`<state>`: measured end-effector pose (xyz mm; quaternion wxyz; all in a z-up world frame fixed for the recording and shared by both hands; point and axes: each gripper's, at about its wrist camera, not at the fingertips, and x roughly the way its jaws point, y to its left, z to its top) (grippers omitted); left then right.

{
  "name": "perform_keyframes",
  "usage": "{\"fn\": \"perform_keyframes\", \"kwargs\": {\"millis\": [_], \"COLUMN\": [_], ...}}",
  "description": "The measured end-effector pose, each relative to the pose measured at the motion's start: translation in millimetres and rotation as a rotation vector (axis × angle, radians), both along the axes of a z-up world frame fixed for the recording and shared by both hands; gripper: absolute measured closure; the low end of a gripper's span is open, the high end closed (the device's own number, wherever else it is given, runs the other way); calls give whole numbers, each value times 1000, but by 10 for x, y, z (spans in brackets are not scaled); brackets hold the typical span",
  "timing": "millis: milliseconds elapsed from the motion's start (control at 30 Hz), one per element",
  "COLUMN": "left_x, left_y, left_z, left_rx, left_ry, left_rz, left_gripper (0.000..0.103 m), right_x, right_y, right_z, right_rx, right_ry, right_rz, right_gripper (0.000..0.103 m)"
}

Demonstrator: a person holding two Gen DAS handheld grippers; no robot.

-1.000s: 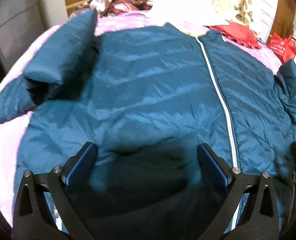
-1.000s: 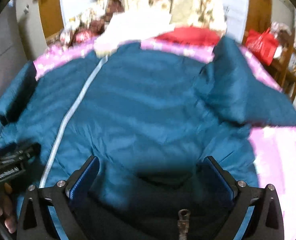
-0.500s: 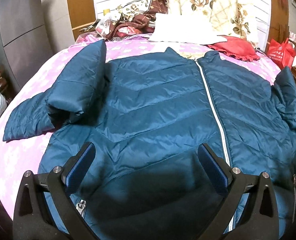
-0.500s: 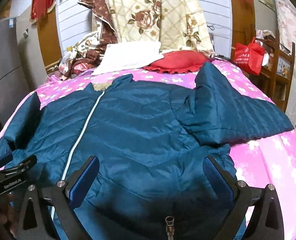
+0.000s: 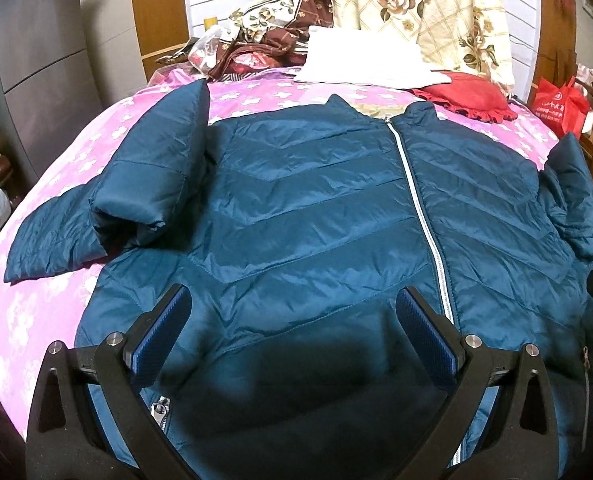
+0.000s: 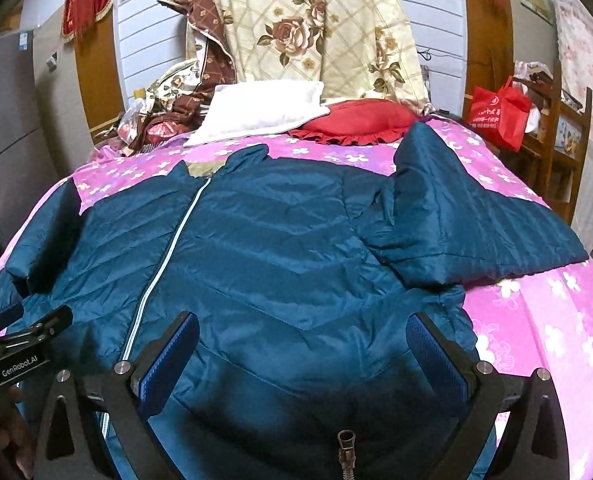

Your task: Fold large clothes

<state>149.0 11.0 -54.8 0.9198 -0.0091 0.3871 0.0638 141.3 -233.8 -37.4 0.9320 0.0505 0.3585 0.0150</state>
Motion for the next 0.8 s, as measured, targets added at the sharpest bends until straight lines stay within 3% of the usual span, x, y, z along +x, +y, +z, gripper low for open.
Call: {"fn": "perform_keyframes", "kwargs": {"millis": [567, 800], "left_x": [27, 29], "left_y": [14, 14], "left_z": [-43, -43], "left_rx": [-9, -8], "left_ry": [16, 15], "left_rz": [-2, -2], "left_gripper": [0, 0], "right_x": [-47, -21], "right_y": [11, -78], "right_z": [52, 1], "right_rx": [-4, 35], "right_ry": [-32, 2], "right_rz": [-8, -34], "right_gripper": [0, 0]}}
